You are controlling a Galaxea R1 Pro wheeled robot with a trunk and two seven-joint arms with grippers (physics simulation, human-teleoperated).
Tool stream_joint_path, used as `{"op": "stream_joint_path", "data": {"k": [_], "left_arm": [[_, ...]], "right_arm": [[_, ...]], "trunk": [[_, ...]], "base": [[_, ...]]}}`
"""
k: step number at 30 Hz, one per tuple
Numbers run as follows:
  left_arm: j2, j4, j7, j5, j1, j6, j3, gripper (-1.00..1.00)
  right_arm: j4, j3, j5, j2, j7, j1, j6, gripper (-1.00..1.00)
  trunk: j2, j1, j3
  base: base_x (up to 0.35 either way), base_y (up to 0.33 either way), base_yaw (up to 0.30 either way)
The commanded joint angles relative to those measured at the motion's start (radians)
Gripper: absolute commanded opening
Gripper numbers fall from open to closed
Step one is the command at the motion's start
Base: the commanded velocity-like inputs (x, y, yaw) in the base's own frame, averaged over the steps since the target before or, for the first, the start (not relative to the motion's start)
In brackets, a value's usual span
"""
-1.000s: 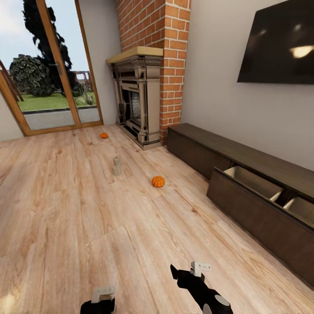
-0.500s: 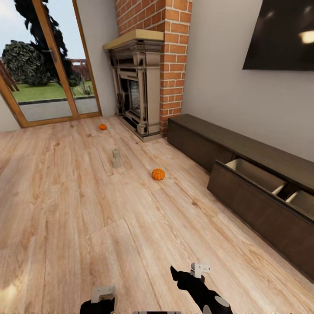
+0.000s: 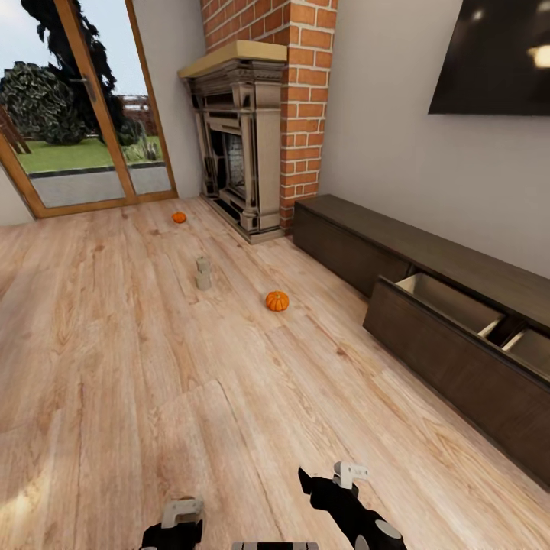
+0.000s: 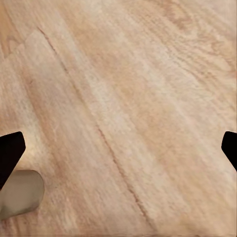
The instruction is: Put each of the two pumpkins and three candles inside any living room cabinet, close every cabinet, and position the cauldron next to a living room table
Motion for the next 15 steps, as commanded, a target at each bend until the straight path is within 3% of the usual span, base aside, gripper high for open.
{"op": "stream_joint_path", "data": {"k": [1,4,7,10,15], "left_arm": [[0.002,-0.009,0.012,0.007,-0.005,0.011,-0.008,1.0],[0.004,-0.016,0.021,0.008,-0.048,0.087,0.001,1.0],[0.005,-0.018,0.026,0.006,-0.096,0.198,0.064,1.0],[0.005,-0.019,0.029,0.0,-0.119,0.23,0.108,1.0],[0.004,-0.01,0.03,-0.002,-0.138,0.241,0.122,1.0]], "right_arm": [[0.008,0.0,-0.007,0.001,0.001,0.0,0.005,1.0],[0.037,0.001,-0.007,0.002,0.001,0.0,0.005,1.0],[0.051,0.002,-0.004,0.004,0.0,0.0,0.0,1.0],[0.054,0.002,-0.002,0.005,-0.002,0.0,-0.015,1.0],[0.055,0.002,-0.001,0.005,-0.003,0.0,-0.02,1.0]], "trunk": [[0.0,0.0,-0.001],[0.0,0.0,-0.001],[0.0,0.0,-0.001],[0.0,0.0,-0.001],[0.0,0.0,-0.001]], "base": [[0.0,0.0,0.0],[0.0,0.0,0.0],[0.0,0.0,0.0],[0.0,0.0,0.0],[0.0,0.0,0.0]]}}
